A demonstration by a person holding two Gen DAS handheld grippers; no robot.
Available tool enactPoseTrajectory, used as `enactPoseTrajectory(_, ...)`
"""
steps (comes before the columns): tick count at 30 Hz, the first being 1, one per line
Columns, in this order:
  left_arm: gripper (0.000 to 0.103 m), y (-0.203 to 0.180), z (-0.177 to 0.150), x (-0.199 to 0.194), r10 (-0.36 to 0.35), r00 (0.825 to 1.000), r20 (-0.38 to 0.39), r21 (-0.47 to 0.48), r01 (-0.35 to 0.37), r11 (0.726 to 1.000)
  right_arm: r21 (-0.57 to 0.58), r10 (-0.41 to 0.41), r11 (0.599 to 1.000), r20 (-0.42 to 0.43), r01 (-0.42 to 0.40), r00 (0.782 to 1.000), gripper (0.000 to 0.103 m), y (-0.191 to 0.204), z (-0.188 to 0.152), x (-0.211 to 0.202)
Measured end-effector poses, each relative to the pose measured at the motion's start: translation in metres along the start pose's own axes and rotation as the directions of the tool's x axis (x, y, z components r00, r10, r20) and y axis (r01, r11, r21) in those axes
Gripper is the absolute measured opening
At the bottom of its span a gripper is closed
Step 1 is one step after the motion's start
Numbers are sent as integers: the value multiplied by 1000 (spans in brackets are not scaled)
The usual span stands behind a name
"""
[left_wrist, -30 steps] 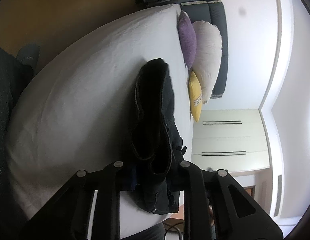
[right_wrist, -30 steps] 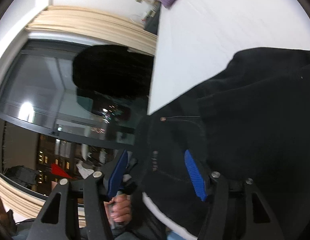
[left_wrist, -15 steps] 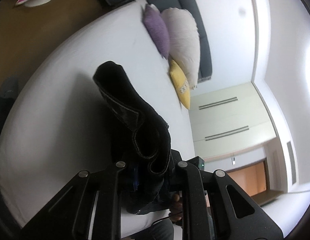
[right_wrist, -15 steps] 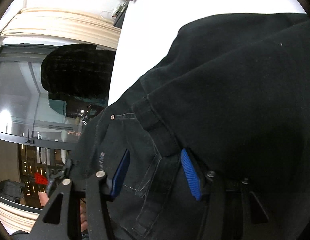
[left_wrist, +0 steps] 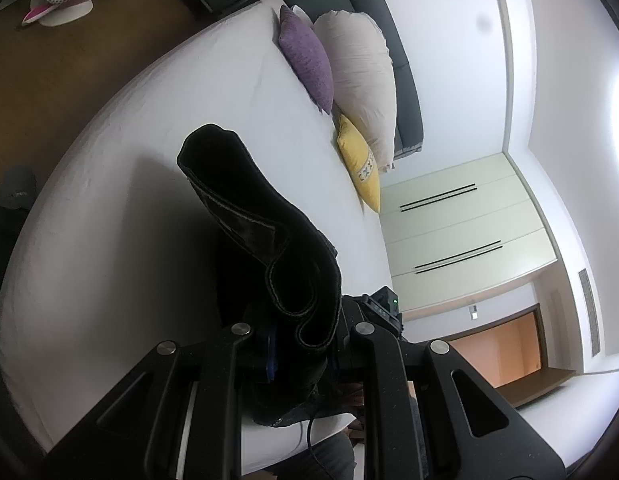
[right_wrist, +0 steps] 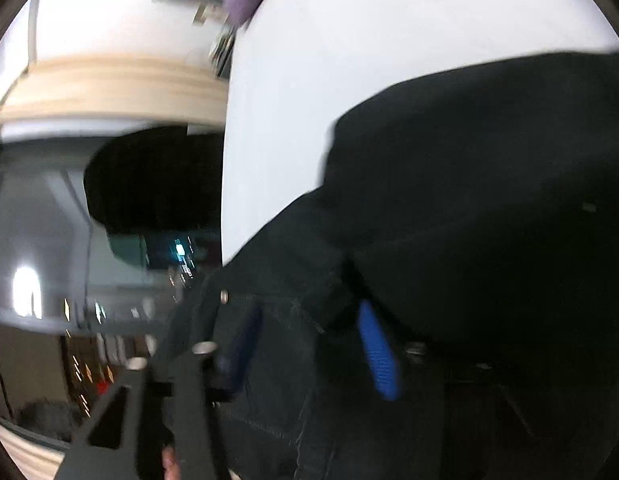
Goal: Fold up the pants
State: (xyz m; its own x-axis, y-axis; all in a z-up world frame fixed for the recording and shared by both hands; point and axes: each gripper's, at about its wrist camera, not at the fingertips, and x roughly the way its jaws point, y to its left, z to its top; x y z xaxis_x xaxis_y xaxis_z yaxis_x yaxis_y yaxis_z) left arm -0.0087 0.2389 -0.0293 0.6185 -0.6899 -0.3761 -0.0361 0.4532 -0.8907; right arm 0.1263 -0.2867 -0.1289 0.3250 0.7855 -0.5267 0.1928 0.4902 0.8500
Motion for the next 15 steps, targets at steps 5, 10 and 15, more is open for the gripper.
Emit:
enactPoseTrajectory(5,16,-2,-1,2,4,1000,-3,4,-4,1000,-42,51,998,56,-48,997,71,32,8,-25)
enactPoseTrajectory(10,16,-3,-1,0,11,1000,-1,11,-11,1000,-19,49,999,-18,-49,999,75,32,4,-11)
enactPoseTrajectory(15,16,-9,-1,1,16,1000,-7,30,-15,999,-20,24,1000,12,-24,1000,66,9,-10,6)
